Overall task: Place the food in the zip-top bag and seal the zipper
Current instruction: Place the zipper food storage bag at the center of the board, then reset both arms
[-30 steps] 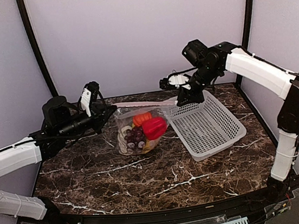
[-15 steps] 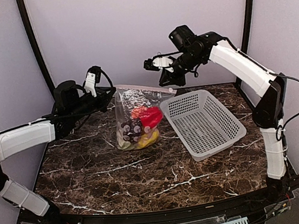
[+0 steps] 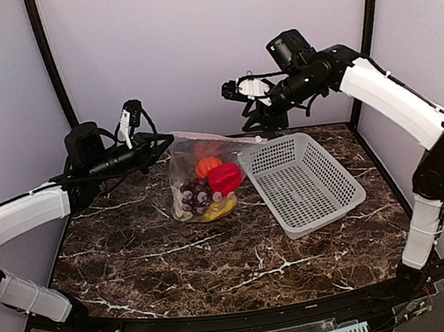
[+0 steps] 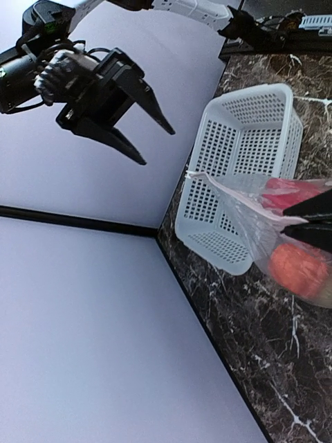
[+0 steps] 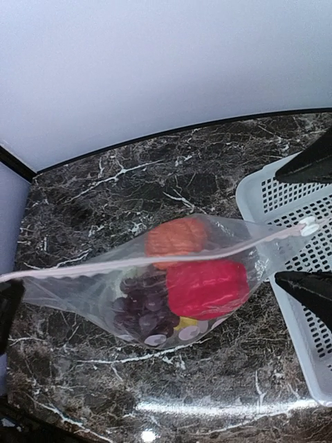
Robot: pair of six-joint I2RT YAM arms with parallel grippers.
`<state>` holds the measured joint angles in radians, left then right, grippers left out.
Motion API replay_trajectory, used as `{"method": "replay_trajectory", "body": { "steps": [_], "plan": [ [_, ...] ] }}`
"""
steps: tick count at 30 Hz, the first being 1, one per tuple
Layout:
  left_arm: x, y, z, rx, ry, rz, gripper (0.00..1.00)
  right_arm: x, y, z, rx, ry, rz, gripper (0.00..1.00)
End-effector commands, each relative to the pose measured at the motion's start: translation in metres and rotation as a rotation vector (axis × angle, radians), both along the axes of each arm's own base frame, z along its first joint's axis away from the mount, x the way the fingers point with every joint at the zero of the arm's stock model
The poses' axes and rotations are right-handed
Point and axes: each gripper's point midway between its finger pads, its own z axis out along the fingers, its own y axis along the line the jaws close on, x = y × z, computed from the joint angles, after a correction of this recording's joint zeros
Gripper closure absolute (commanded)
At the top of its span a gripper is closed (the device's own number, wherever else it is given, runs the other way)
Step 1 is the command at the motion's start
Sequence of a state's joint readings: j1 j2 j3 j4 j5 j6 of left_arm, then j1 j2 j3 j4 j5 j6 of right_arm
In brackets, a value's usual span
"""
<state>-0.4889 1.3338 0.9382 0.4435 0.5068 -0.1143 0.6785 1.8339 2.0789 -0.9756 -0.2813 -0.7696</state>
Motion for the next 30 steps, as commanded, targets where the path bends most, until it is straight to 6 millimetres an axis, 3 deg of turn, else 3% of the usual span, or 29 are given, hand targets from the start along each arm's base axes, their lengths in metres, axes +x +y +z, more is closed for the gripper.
{"method": "replay_trajectory", "body": {
  "steps": [1, 3, 5, 6, 10, 13, 15, 19, 21, 23, 24, 26, 30],
  "plan": [
    [-0.056, -0.003, 0.006, -0.054, 0.072, -0.156, 0.99, -0.027, -0.01, 0.033, 0.116, 0.022, 0.028, 0.58],
    [-0.069, -0.002, -0.008, -0.04, 0.143, -0.172, 0.99, -0.03, -0.017, 0.034, 0.126, 0.047, 0.016, 0.57],
    [-0.082, -0.002, -0.018, -0.029, 0.223, -0.203, 0.91, -0.026, -0.027, 0.033, 0.134, 0.061, -0.01, 0.56],
    [-0.088, -0.001, -0.028, -0.001, 0.27, -0.216, 0.78, -0.021, -0.035, 0.036, 0.146, 0.064, -0.031, 0.55],
    [-0.095, 0.017, -0.033, 0.153, 0.264, -0.148, 0.53, -0.003, -0.059, 0.048, 0.225, 0.082, -0.108, 0.51],
    [-0.079, 0.044, -0.015, 0.23, 0.183, 0.042, 0.35, 0.014, -0.078, 0.052, 0.272, 0.074, -0.19, 0.5],
    [-0.068, 0.057, -0.002, 0.253, 0.107, 0.141, 0.24, 0.028, -0.097, 0.03, 0.267, 0.081, -0.269, 0.5],
    [-0.046, 0.08, 0.013, 0.223, 0.01, 0.326, 0.16, 0.052, -0.142, 0.013, 0.335, 0.101, -0.419, 0.49],
    [-0.028, 0.097, 0.013, 0.236, -0.008, 0.468, 0.14, 0.062, -0.167, 0.021, 0.385, 0.092, -0.486, 0.44],
    [-0.01, 0.115, 0.012, 0.271, -0.004, 0.61, 0.07, 0.071, -0.199, 0.037, 0.445, 0.054, -0.572, 0.25],
    [0.003, 0.131, 0.012, 0.305, 0.012, 0.727, 0.05, 0.072, -0.213, 0.043, 0.472, 0.042, -0.602, 0.05],
    [0.017, 0.147, 0.015, 0.353, 0.034, 0.85, 0.02, 0.074, -0.235, 0.055, 0.528, 0.023, -0.657, 0.01],
    [0.029, 0.158, 0.033, 0.342, 0.063, 0.954, 0.01, 0.077, -0.253, 0.069, 0.586, -0.003, -0.739, 0.01]
  ]
}}
